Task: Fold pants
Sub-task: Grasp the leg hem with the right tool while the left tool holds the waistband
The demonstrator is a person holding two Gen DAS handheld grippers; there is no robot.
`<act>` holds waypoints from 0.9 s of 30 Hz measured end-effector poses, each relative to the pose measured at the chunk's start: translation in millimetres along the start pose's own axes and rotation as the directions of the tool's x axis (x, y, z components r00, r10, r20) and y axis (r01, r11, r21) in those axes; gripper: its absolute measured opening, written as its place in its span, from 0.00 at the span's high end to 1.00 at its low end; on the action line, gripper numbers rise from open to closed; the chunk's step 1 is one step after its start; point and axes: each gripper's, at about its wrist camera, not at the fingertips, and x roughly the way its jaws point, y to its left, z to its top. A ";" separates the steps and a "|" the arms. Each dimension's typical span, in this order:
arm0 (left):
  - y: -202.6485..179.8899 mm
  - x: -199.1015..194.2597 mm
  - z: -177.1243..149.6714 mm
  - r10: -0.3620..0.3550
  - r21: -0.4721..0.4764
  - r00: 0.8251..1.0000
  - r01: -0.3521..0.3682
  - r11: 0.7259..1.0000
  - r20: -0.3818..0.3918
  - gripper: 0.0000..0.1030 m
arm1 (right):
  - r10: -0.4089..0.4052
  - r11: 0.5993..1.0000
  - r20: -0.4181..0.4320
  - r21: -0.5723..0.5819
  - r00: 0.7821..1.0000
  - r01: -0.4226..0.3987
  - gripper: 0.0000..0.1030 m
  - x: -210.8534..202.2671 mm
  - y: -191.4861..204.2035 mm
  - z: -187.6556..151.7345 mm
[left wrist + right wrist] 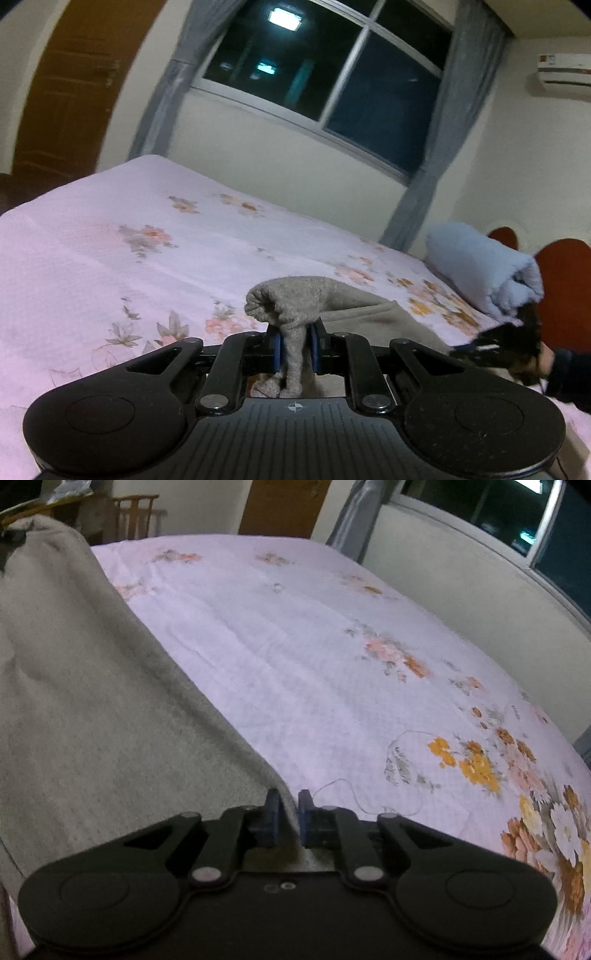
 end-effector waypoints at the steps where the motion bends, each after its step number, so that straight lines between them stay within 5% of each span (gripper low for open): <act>1: -0.5 2.2 -0.8 0.010 -0.004 1.000 -0.010 1.000 0.002 0.86 | -0.011 1.000 0.011 0.003 1.000 0.011 1.00 -1.9 1.0 -1.8; 14: 3.4 1.5 -3.7 0.022 -0.038 1.000 -0.022 0.999 -0.014 0.86 | -0.034 0.997 0.063 0.065 0.997 0.030 1.00 -32.0 3.5 -6.1; 27: 13.5 -10.3 4.6 -0.036 -0.009 0.997 0.035 0.999 -0.063 0.86 | -0.074 0.996 0.071 0.061 0.995 0.069 1.00 -106.4 33.1 -5.5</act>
